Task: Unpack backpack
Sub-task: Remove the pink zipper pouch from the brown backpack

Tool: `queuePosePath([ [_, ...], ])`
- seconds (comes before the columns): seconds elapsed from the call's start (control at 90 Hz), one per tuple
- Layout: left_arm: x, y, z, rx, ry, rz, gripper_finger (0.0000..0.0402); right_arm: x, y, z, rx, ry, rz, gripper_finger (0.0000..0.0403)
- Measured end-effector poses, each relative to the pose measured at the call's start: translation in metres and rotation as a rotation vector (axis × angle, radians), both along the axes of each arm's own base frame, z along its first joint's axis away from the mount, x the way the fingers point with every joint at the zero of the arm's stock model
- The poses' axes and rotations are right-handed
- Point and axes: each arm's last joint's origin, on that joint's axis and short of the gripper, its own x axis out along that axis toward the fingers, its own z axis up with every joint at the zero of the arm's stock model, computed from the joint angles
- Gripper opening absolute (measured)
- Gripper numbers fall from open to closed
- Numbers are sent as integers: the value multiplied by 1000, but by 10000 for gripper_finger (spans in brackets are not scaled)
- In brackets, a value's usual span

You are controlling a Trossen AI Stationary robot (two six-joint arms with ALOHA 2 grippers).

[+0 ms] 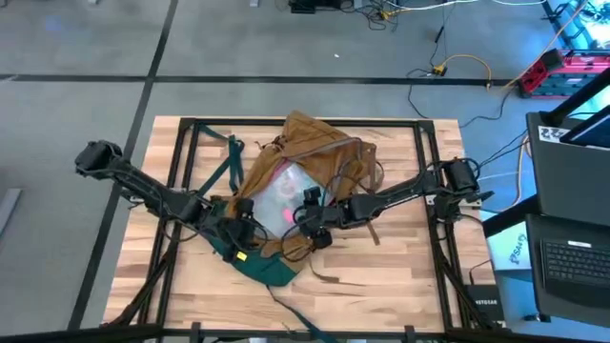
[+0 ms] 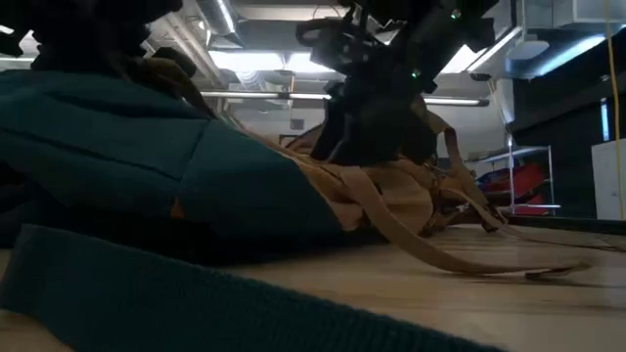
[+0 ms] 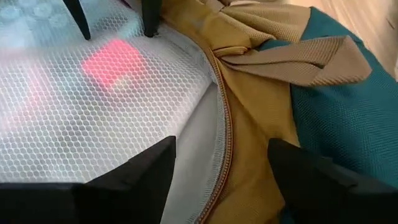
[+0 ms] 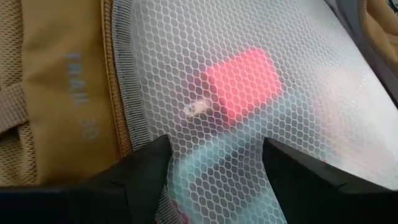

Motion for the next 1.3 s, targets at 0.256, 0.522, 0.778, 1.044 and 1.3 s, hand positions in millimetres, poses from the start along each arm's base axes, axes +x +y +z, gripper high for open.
queuePosePath([
  [0.256, -1, 0, -1, 3, 5, 1, 246, -9, -5, 13, -91, 2, -70, 246],
  [0.522, -1, 0, -2, 1, 4, 2, 246, -14, -10, 12, -114, 41, -139, 251],
  [0.778, -1, 0, -2, 0, 4, 3, 246, -23, -14, 8, -87, 115, -228, 273],
  [1.044, -4, 8, -4, 214, -4, 93, 246, -26, -15, 7, -77, 127, -267, 285],
  [1.3, -8, 19, -16, 422, 11, 84, 246, -24, -16, 7, -81, 110, -261, 285],
])
